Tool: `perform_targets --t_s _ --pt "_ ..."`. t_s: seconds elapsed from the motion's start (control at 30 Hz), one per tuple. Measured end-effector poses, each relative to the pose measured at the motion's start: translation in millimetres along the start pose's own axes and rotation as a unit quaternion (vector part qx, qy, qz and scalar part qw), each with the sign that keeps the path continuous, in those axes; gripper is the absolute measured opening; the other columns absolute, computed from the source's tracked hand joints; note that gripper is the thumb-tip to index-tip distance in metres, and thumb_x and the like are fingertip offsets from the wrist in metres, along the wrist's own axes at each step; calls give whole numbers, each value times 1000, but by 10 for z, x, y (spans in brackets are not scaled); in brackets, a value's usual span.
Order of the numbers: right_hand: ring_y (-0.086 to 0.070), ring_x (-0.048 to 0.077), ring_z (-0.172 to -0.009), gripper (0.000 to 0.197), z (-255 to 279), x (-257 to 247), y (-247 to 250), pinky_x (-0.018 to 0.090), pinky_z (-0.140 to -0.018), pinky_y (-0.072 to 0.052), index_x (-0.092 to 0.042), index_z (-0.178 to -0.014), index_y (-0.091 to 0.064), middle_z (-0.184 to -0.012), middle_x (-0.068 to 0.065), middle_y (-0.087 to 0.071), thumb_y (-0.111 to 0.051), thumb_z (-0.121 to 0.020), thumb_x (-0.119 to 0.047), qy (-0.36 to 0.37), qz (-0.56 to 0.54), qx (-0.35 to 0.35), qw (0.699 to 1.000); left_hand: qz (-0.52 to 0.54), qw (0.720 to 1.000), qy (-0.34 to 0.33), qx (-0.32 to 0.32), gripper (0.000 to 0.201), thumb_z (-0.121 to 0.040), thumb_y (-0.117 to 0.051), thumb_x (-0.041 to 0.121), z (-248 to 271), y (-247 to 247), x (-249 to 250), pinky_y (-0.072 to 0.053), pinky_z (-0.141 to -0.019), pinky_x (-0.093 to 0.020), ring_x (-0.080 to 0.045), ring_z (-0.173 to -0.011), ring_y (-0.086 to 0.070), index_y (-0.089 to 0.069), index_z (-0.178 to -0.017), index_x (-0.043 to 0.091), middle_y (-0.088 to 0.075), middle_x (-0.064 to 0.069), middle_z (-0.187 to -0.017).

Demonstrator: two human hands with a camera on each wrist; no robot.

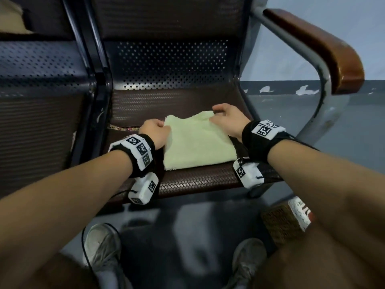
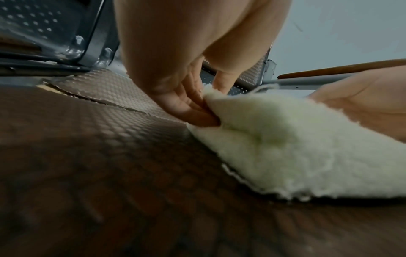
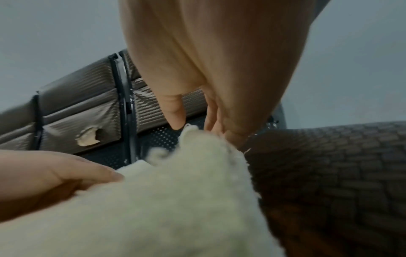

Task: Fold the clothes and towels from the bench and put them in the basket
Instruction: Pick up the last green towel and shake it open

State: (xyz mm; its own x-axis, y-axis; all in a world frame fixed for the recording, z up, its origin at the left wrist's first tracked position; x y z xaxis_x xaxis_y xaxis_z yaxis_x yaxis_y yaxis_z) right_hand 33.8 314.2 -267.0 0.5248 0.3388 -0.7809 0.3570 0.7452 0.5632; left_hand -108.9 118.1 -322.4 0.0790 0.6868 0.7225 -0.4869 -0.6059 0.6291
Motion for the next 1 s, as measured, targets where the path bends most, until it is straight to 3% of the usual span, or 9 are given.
perform_targets --t_s 0.13,0.23,0.37,0.43,0.5,0.6,0.73,0.87,1.0 --pt "-51 16 -128 39 283 -221 -22 30 -108 -39 -25 -130 -63 -137 -2 -58 -67 -92 -35 155 199 -26 967 -3 995 -94 44 19 -83 -73 28 143 185 103 -48 -78 -31 -16 -86 -62 -59 -95 23 -63 6 -88" --pt "-48 20 -133 55 486 -119 -152 31 -113 -35 -23 -135 -60 -142 1 -56 -71 -86 -46 196 311 -99 925 -11 980 -185 -75 28 -73 -80 43 402 62 179 -53 -86 -34 -10 -91 -64 -66 -92 28 -65 8 -99" --pt "-36 24 -145 93 558 167 -239 26 -115 -27 -18 -158 -26 -162 6 -33 -75 -84 -43 134 394 -172 893 -154 944 -234 -172 77 -67 -85 43 639 -164 50 -36 -113 -30 -16 -128 -50 -55 -136 27 -52 2 -141" --pt "-41 28 -142 85 545 169 -215 27 -113 -31 -15 -158 -27 -159 9 -38 -71 -87 -34 129 405 -156 892 -189 939 -240 -157 81 -72 -81 30 658 -174 21 -32 -115 -28 -21 -133 -47 -47 -145 20 -49 -3 -147" --pt "-54 33 -129 54 526 95 -183 33 -104 -41 -14 -143 -51 -142 12 -57 -62 -92 -27 158 420 -118 886 -193 944 -238 -119 61 -77 -73 25 638 -122 45 -39 -105 -26 -25 -124 -55 -57 -136 20 -61 -5 -133" --pt "-64 35 -100 15 521 -23 -61 34 -80 -45 -15 -95 -66 -102 12 -70 -53 -94 -23 175 357 -58 916 -184 953 -226 -80 23 -82 -62 33 615 -6 148 -46 -83 -29 -28 -100 -64 -69 -99 20 -71 -3 -99" --pt "-60 22 -78 25 490 15 189 32 -69 -43 -19 -74 -60 -76 0 -64 -59 -94 -35 127 193 3 973 10 987 -147 -71 32 -78 -57 44 548 149 165 -51 -81 -36 -23 -92 -65 -71 -91 18 -73 -2 -96" --pt "-61 5 -67 39 514 156 172 20 -67 -48 -18 -83 -65 -74 -11 -65 -67 -87 -57 77 56 -32 995 32 994 -84 -65 31 -92 -58 36 467 119 0 -50 -97 -43 -25 -103 -65 -71 -108 12 -72 -4 -107" --pt "-66 22 -88 30 393 302 145 37 -82 -51 -13 -96 -68 -89 2 -69 -70 -90 -42 30 129 7 991 -13 998 -57 -12 33 -89 -68 40 423 146 -75 -49 -91 -35 -23 -102 -62 -60 -109 14 -66 -3 -108"
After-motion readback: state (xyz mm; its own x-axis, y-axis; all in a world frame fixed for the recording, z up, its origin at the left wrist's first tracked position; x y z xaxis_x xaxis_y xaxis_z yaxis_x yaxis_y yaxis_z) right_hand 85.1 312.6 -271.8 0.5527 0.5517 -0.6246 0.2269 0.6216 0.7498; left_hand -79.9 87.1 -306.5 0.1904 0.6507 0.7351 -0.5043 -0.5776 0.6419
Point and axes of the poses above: each hand's wrist, its own z-axis away from the middle knuckle, its own y-axis out of the back of the hand, x = y × z, the point moved 6 cm from there along -z, towards the middle knuckle
